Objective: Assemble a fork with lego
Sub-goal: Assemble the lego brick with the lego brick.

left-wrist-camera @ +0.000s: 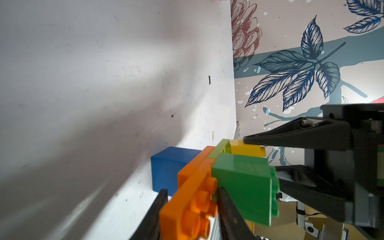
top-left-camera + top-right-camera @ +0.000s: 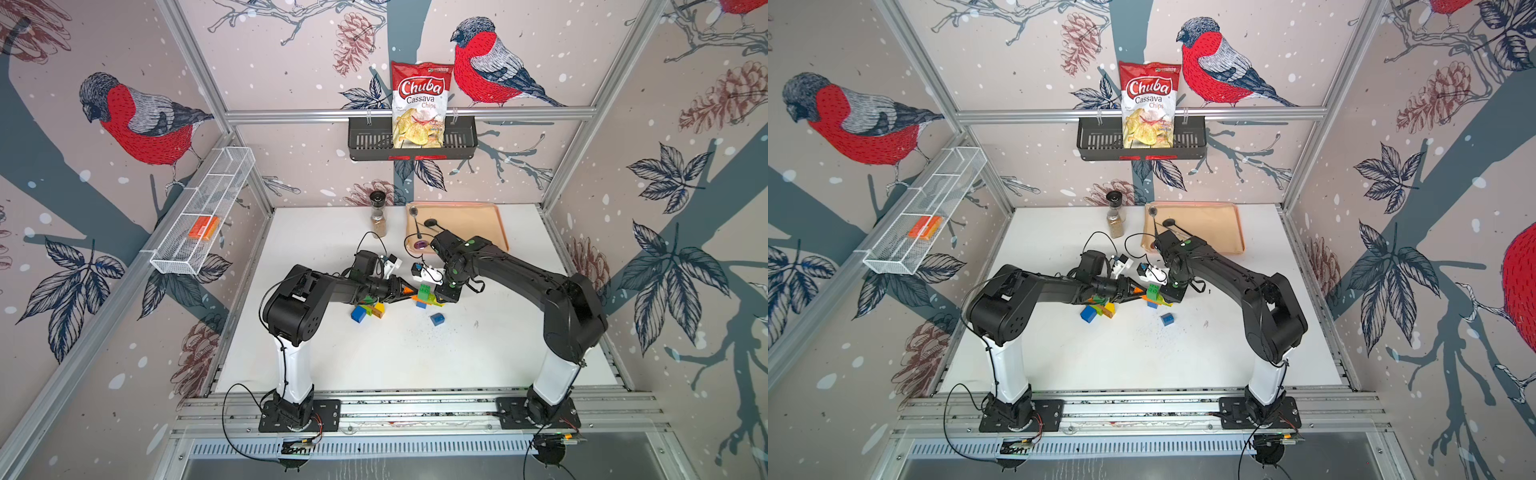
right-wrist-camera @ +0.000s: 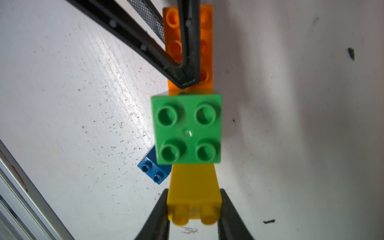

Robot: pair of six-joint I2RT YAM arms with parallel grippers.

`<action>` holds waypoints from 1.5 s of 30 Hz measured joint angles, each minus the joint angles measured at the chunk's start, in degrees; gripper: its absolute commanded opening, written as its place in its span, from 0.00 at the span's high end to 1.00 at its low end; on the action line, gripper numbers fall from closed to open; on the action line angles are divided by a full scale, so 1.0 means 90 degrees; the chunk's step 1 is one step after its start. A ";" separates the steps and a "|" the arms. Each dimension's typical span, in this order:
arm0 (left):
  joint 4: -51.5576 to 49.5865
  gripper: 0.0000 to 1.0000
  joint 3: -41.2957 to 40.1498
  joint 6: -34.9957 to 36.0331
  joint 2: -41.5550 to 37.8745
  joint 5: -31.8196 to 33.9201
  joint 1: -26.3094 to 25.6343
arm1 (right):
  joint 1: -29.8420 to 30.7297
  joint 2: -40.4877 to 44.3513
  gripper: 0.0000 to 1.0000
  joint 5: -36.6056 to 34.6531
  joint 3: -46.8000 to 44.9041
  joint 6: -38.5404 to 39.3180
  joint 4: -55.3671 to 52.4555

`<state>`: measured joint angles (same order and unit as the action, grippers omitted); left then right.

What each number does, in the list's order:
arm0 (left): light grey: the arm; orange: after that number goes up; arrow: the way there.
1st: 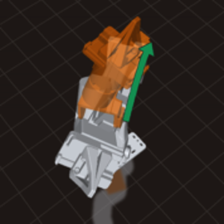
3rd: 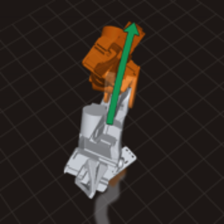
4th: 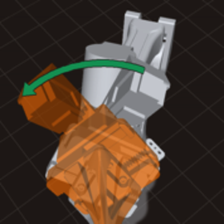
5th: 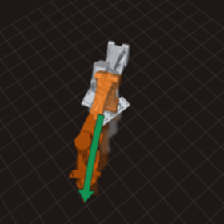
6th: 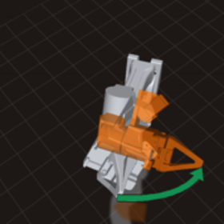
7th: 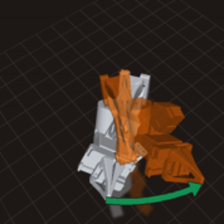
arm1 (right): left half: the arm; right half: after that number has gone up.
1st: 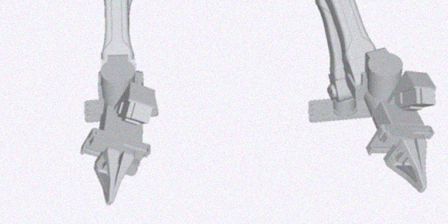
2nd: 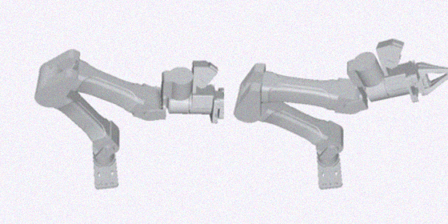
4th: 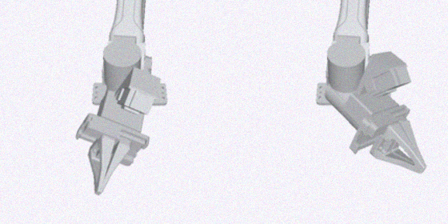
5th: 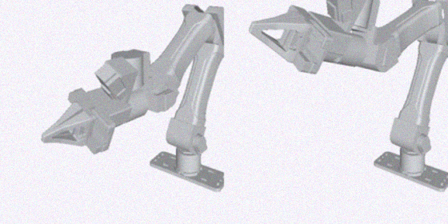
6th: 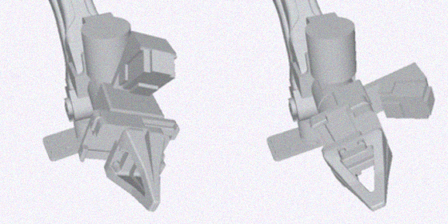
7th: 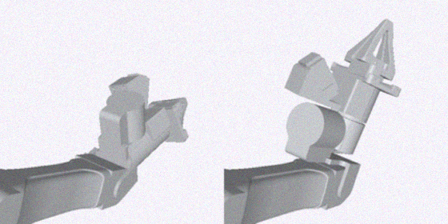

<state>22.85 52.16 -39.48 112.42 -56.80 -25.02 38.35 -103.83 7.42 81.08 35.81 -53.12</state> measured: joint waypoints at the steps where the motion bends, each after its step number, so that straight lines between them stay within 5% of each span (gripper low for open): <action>1: 0.0002 0.60 0.0000 -0.0002 0.0005 -0.0010 0.0000 | 0.0000 -0.0015 0.78 -0.0002 0.0007 0.0000 0.0000; 45: 0.0491 0.68 -0.0102 0.0216 0.0323 -0.0512 0.0185 | 0.0231 -0.0265 0.77 -0.0420 0.0189 0.0219 -0.0017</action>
<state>27.27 51.24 -37.54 115.33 -61.41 -23.35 40.42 -106.21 3.64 82.78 37.78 -53.28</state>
